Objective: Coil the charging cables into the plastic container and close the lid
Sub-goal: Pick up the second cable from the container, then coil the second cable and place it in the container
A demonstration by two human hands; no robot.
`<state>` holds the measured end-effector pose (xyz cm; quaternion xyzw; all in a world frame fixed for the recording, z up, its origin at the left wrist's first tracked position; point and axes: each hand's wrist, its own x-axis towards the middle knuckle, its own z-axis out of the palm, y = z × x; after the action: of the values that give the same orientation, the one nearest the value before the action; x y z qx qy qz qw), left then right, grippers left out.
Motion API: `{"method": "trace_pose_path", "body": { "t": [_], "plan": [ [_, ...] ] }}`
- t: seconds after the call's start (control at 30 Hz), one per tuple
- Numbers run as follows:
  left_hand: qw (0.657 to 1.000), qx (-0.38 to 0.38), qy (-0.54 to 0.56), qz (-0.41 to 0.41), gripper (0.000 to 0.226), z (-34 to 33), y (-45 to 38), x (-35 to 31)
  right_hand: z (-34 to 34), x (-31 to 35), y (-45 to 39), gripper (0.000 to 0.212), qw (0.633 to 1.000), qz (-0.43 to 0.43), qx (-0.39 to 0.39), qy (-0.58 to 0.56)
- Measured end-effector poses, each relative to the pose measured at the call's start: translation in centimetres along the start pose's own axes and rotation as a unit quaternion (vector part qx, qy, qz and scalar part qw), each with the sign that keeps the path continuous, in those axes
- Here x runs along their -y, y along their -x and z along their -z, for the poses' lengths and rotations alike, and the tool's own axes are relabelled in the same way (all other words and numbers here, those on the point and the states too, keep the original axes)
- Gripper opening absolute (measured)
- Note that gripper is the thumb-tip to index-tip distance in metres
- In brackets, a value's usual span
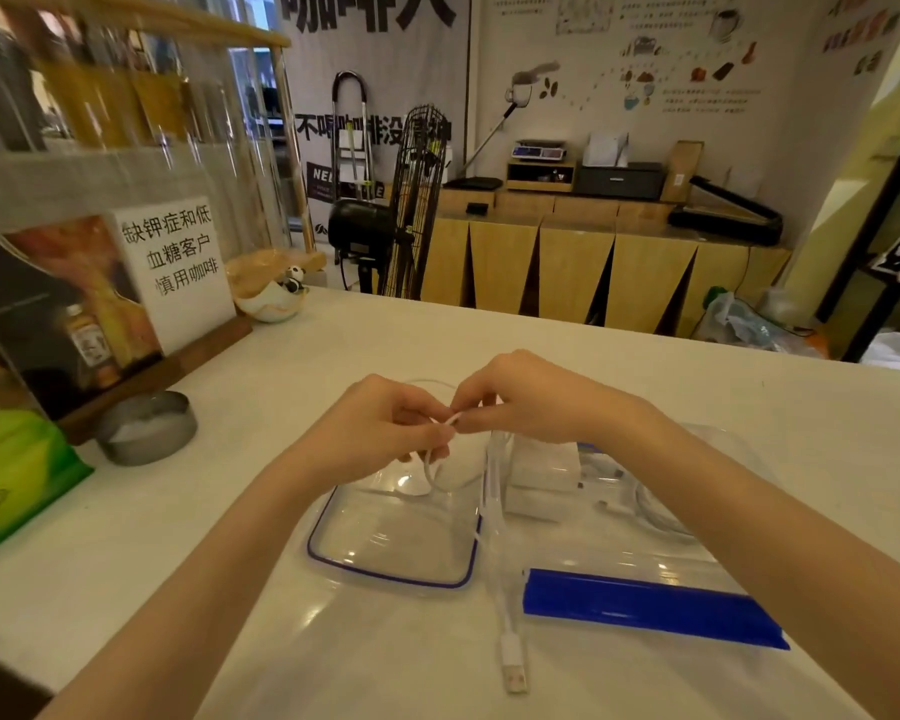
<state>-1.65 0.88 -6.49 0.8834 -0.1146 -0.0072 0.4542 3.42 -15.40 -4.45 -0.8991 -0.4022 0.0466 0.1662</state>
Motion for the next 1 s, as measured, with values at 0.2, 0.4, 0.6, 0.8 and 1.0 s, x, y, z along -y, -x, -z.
{"method": "trace_pose_path", "body": {
  "t": [0.2, 0.4, 0.6, 0.8, 1.0],
  "plan": [
    [0.985, -0.107, 0.124, -0.046, 0.014, 0.8, -0.2, -1.2, 1.7, -0.3, 0.0, 0.019, 0.977, -0.032, -0.186, -0.095],
    [0.979, -0.132, 0.129, -0.085, 0.017, 0.0, -0.7, -1.2, 2.9, -0.2, -0.7, 0.019, 0.909, -0.054, -0.319, -0.262],
    [0.962, -0.156, 0.201, -0.094, 0.016, 0.3, -1.9, -2.2, 4.0, 0.6, -1.0, 0.019, 0.858, -0.040, -0.350, -0.375],
    [0.933, -0.225, 0.235, -0.154, 0.018, 1.9, -2.9, -3.9, 4.4, 0.2, -1.2, 0.034, 0.867, -0.068, -0.293, -0.398],
    [0.913, -0.272, 0.252, -0.169, 0.019, 3.4, -4.6, -5.1, 3.2, 0.2, -1.1, 0.050, 0.916, -0.088, -0.197, -0.338]
  ]
}}
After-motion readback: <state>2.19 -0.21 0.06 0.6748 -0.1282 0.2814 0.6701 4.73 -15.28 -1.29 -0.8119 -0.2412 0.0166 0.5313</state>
